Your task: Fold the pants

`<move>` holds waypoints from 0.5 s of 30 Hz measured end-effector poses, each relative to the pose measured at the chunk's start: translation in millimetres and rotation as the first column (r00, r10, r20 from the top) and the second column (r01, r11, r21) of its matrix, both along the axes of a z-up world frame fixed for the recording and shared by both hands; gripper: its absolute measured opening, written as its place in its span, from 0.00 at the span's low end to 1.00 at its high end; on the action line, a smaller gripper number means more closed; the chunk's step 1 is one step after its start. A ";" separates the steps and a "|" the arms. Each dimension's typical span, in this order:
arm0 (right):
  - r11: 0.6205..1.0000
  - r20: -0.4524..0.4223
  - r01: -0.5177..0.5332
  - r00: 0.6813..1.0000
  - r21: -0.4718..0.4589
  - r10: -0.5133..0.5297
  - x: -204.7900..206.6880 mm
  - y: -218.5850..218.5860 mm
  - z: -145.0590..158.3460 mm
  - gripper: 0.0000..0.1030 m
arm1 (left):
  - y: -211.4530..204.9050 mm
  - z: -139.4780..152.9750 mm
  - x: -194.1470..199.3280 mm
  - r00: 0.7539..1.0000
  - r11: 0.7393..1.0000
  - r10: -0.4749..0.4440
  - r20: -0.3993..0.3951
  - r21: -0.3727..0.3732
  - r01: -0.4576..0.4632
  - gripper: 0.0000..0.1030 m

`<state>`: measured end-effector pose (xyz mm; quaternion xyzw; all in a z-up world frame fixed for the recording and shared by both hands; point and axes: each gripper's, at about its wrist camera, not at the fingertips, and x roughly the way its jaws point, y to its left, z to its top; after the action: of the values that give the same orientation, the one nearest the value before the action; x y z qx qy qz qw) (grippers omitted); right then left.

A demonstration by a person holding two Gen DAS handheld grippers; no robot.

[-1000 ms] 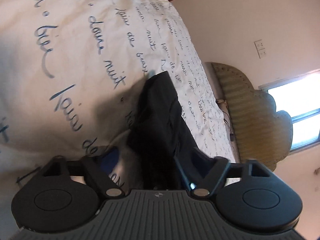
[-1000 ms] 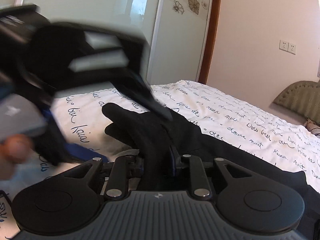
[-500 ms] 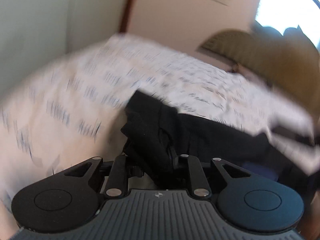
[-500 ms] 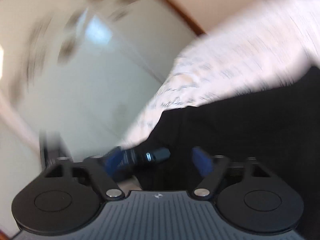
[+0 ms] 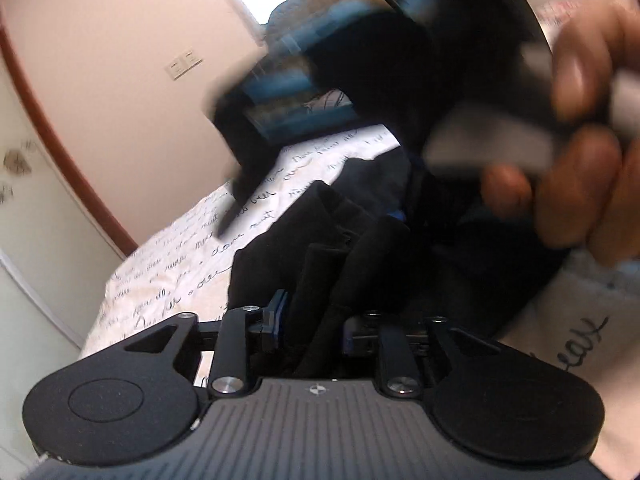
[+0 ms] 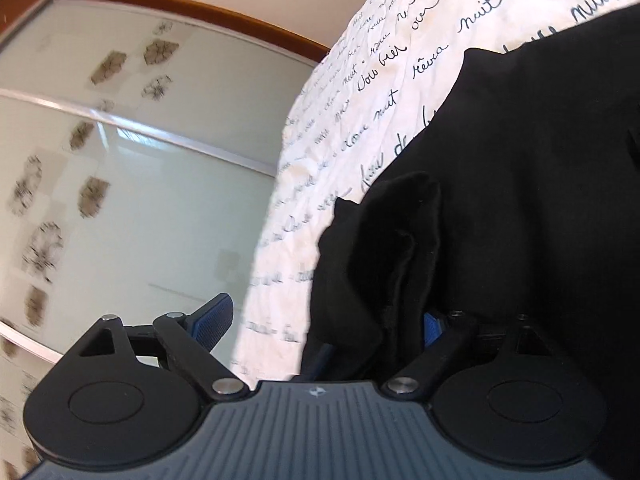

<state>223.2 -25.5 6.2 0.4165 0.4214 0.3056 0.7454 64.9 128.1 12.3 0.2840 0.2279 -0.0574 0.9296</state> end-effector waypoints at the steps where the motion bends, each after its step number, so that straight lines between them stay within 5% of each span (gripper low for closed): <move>1: 0.999 0.007 -0.006 1.000 -0.044 0.007 0.8 3.3 0.1 0.73 | 4.8 3.7 -4.4 1.000 1.000 0.006 0.003 -0.022 -0.006 0.51; 4: 0.994 0.008 -0.017 1.000 -0.105 0.018 0.3 4.5 -2.3 0.47 | 21.4 9.8 -28.3 0.999 0.996 0.041 0.026 -0.081 -0.039 0.79; 6: 0.994 -0.003 -0.018 1.000 -0.104 0.018 0.6 -0.4 -8.2 0.34 | 32.1 9.4 -39.5 0.996 0.988 0.087 0.007 -0.130 -0.085 0.85; 9: 0.992 0.006 -0.012 1.000 -0.124 0.013 -0.4 -0.6 -8.9 0.32 | 51.8 7.6 -38.4 0.981 0.952 0.174 -0.090 -0.239 -0.191 0.86; 12: 0.990 0.029 -0.008 0.999 -0.140 0.012 -4.2 5.3 -1.7 0.23 | 71.0 7.0 -32.5 0.952 0.882 0.243 -0.187 -0.367 -0.297 0.88; 15: 0.995 0.031 0.004 1.000 -0.097 -0.001 -5.4 -0.1 1.1 0.19 | 81.8 0.9 -30.9 0.937 0.855 0.272 -0.217 -0.393 -0.339 0.95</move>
<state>217.8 -25.6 7.3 0.3756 0.4235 0.2904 0.7715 33.9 209.9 13.1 0.0296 0.3232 0.0213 0.9456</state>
